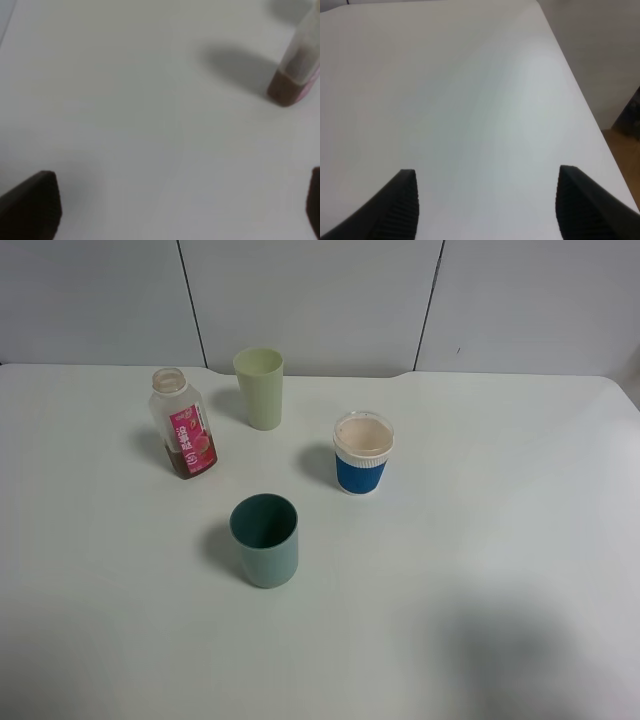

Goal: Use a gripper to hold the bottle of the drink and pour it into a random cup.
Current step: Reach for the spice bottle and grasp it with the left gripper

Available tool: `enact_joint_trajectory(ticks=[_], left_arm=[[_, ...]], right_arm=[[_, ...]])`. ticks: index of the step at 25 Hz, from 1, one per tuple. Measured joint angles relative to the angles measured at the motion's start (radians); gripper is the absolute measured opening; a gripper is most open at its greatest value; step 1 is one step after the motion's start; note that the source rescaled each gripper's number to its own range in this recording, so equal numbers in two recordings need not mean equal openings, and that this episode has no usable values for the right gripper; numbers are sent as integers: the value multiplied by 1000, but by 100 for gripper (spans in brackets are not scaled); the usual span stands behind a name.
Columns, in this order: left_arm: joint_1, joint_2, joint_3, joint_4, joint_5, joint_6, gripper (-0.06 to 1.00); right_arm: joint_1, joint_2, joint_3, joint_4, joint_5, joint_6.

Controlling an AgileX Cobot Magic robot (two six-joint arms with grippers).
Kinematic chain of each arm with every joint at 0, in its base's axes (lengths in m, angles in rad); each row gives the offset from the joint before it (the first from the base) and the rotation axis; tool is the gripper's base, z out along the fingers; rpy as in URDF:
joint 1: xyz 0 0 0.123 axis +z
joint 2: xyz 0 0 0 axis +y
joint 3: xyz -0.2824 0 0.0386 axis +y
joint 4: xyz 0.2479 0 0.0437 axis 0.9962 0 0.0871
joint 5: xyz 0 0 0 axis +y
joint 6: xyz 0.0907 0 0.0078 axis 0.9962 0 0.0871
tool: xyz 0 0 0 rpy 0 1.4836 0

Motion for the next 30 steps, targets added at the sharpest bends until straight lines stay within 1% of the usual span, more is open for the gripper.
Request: enact_joint_trajectory(ticks=[3,12,15,20,25,27,30], left_arm=[[0,47,0,0,-8,30,100],[-3,237,0,-76,-16,115,100],[-43,317,0,-81,-28,131,100],[-120,448,0,-82,-80,135,100],[-205,555,0,-79,-188,135,100],[-234,582,0,-59,-243,122,100],[-273,611,0,-9,-320,59,100]], right_arm=[[0,0,0,0,0,0],[0,0,0,0,0,0],[0,0,0,0,0,0],[0,0,0,0,0,0],[0,0,0,0,0,0],[0,0,0,0,0,0],[0,0,0,0,0,0]])
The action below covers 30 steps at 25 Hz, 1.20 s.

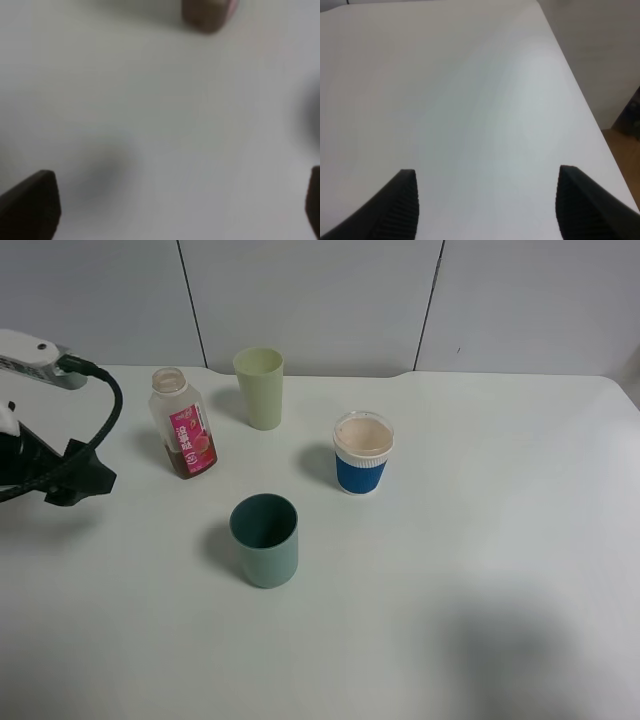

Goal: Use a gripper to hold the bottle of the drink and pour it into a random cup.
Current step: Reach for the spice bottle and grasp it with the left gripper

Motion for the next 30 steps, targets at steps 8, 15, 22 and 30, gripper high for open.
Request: enact_joint_trajectory(ticks=[8,15,22,30], left_arm=[[-19,94,0,37,-135,-61,100],[-19,184,0,73,-242,-61,100],[-19,280,0,77,-327,-61,100],[-19,373,0,94,-426,-64,100]], right_arm=[[0,0,0,0,0,0],[0,0,0,0,0,0],[0,0,0,0,0,0],[0,0,0,0,0,0]])
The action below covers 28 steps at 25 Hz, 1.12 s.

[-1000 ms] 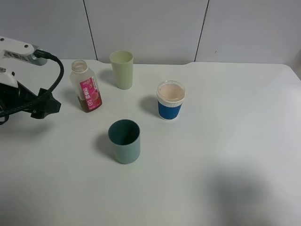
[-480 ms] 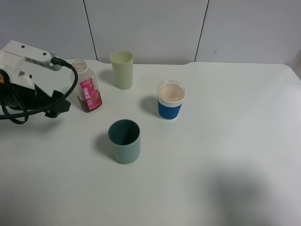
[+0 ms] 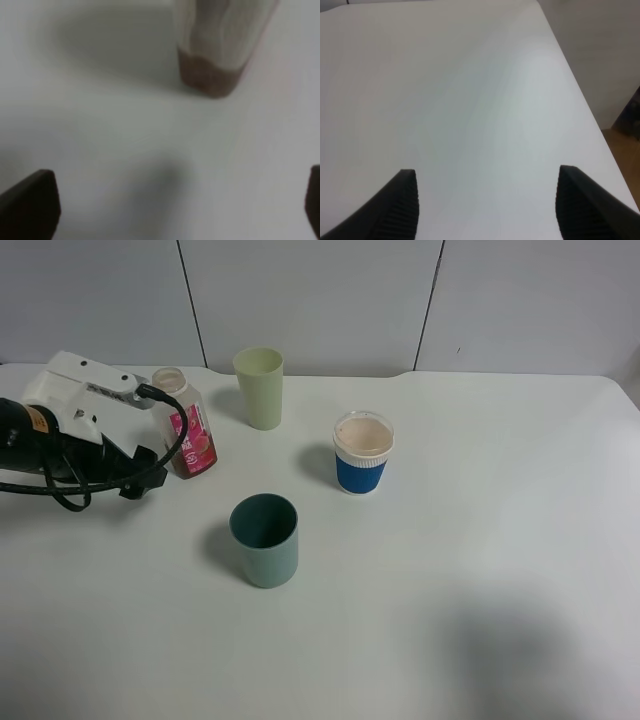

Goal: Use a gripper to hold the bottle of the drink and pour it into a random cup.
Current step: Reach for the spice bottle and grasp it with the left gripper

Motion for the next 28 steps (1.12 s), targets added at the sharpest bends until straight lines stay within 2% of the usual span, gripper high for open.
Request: enact_joint_trajectory(ticks=[7,14,21,28], left_arm=[[0,56,-1,143,-124,-148,100],[0,123,-2,330,-332,-298,100],[5,214,-2,368,-468,-292,100],[55,312,-4,409,-636,-256,100]], right_arm=[[0,0,0,0,0,0],[0,0,0,0,0,0],[0,0,0,0,0,0],[0,0,0,0,0,0]])
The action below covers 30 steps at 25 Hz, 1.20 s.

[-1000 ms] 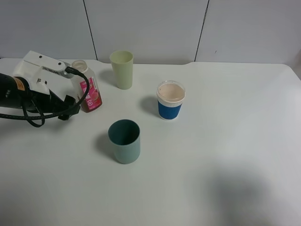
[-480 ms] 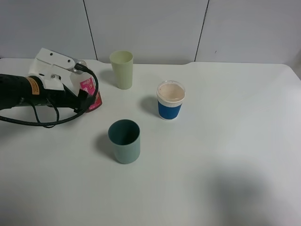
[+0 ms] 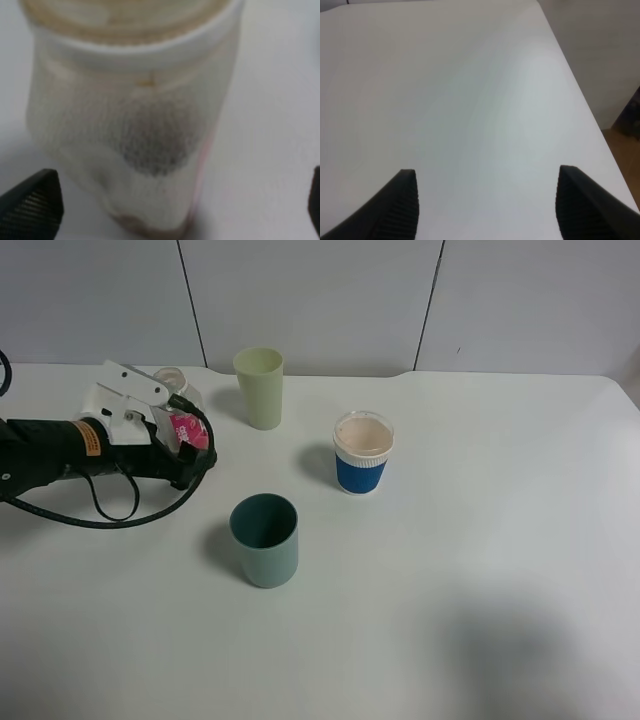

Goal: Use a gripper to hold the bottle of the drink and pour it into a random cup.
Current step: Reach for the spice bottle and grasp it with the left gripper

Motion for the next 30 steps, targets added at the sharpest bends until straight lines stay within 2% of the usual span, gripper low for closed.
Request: enact_joint_trajectory(ticks=[7,18,20,25,28,30], left_arm=[[54,96,-1,18,-174,3,100],[63,192,0,18,-346,92,100],[63,204,0,18,-362,93,97],[64,205,0,18,-380,101,75],[64,205,-1,16,-393,104,49],[64,205,-1,7,-394,104,22]], right_arm=[[0,0,0,0,0,0],[0,0,0,0,0,0],[0,0,0,0,0,0],[0,0,0,0,0,0],[0,0,0,0,0,0],[0,0,0,0,0,0]])
